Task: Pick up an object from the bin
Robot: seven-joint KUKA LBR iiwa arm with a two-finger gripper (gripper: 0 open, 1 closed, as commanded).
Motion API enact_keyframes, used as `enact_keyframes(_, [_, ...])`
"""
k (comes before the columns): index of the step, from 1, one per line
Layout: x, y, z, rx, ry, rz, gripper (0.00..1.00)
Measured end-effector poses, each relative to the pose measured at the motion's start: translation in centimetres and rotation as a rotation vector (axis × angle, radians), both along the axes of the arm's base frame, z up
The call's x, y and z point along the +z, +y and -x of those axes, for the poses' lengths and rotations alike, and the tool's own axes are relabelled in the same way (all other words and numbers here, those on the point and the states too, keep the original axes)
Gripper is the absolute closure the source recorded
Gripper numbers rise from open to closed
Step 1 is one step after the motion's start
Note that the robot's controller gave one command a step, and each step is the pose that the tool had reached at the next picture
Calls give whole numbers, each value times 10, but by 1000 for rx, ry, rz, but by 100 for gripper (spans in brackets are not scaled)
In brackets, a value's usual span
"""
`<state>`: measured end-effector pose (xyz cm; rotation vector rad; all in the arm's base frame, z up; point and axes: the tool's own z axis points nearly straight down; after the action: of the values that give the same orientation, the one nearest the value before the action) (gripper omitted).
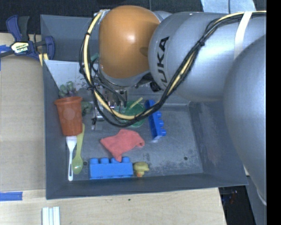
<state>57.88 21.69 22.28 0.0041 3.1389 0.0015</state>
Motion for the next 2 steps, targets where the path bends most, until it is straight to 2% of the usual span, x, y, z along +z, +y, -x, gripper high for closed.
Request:
enact_keyframes(1, [8, -23, 10, 52, 0, 0, 0])
enact_keyframes(2, [6, -58, 24, 125, -1, 0, 100])
